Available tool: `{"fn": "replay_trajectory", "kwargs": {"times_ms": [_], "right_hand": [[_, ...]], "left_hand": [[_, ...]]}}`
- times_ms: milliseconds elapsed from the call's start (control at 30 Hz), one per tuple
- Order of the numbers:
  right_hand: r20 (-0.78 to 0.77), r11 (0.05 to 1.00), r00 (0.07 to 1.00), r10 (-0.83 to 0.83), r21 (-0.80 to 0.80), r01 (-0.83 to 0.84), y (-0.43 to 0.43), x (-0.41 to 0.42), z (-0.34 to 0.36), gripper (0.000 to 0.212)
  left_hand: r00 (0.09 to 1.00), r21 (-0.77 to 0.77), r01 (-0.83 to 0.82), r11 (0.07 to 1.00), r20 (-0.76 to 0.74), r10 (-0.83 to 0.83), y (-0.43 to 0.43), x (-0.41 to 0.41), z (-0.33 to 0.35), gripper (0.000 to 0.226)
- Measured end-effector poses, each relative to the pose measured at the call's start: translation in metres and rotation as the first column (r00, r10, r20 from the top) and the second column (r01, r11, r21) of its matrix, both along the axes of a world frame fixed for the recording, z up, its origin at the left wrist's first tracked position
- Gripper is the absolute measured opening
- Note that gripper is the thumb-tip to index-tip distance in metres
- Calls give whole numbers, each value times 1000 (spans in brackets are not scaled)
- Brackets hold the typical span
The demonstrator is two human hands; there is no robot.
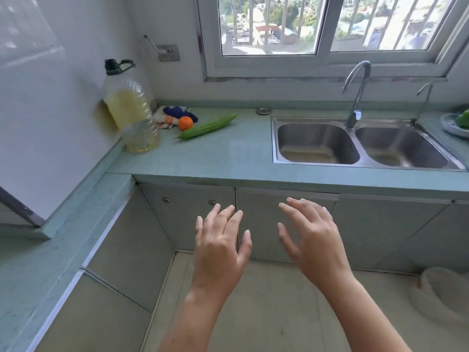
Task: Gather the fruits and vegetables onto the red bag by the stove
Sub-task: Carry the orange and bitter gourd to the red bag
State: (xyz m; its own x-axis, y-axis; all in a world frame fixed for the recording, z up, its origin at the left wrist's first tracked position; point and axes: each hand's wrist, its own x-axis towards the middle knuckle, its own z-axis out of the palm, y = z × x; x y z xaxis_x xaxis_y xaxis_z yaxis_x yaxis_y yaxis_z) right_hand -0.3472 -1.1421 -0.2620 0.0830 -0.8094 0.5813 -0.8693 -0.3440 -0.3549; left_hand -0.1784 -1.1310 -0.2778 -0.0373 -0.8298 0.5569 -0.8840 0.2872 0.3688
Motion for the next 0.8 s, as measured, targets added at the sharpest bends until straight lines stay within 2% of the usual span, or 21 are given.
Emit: {"fn": "replay_trajectory", "kwargs": {"times_ms": [467,800], "right_hand": [[9,995,995,98,-14,-98,-156,9,-18,37],[-73,988,985,153,25,-152,-329,71,-24,37]], "left_hand": [[993,65,-113,991,-17,115,-134,12,-18,42],[993,113,-102,988,-43,107,-304,71,-42,43]]}}
